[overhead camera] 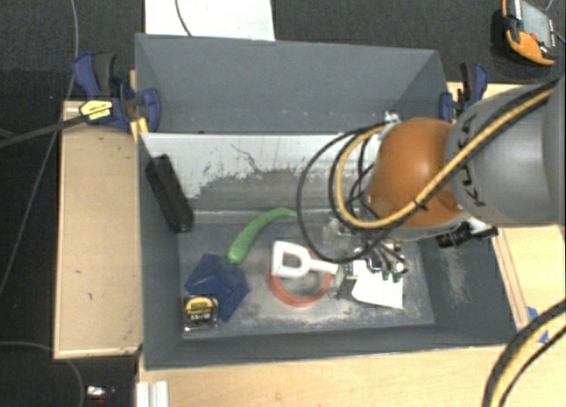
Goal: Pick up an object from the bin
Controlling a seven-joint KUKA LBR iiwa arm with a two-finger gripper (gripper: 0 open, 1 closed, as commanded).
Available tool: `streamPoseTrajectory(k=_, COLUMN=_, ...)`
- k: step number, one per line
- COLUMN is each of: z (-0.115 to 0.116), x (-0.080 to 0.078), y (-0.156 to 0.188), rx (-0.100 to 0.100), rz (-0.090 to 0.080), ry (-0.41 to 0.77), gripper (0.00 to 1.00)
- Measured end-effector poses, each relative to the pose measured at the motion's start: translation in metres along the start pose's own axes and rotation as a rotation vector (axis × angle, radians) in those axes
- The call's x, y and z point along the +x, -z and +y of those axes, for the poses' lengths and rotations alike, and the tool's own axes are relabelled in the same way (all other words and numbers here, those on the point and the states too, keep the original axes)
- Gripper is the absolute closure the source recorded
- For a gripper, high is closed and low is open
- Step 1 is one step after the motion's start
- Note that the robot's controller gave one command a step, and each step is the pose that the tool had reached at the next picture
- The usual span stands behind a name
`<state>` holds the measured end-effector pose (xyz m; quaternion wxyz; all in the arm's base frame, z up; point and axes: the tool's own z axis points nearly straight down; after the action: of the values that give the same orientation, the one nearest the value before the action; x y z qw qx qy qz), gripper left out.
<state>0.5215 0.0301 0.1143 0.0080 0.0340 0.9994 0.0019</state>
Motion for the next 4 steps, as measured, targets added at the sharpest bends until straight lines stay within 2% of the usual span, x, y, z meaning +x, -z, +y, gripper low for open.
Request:
streamPoseTrajectory(k=1, z=-0.003, x=-0.005, y=-0.023, rx=0.001, rz=0.011, ry=-0.081, gripper=0.0)
streamPoseTrajectory(k=2, z=0.01, x=-0.017, y=-0.002, rx=-0.002, rz=-0.009, ry=-0.055, gripper=0.0)
streamPoseTrajectory(k=3, z=0.0, x=-0.009, y=-0.04, rx=-0.002, rz=0.008, ry=-0.143, gripper=0.0)
streamPoseTrajectory(k=4, z=0.001, x=-0.01, y=-0.037, rx=-0.001, rz=0.007, ry=-0.124, gripper=0.0)
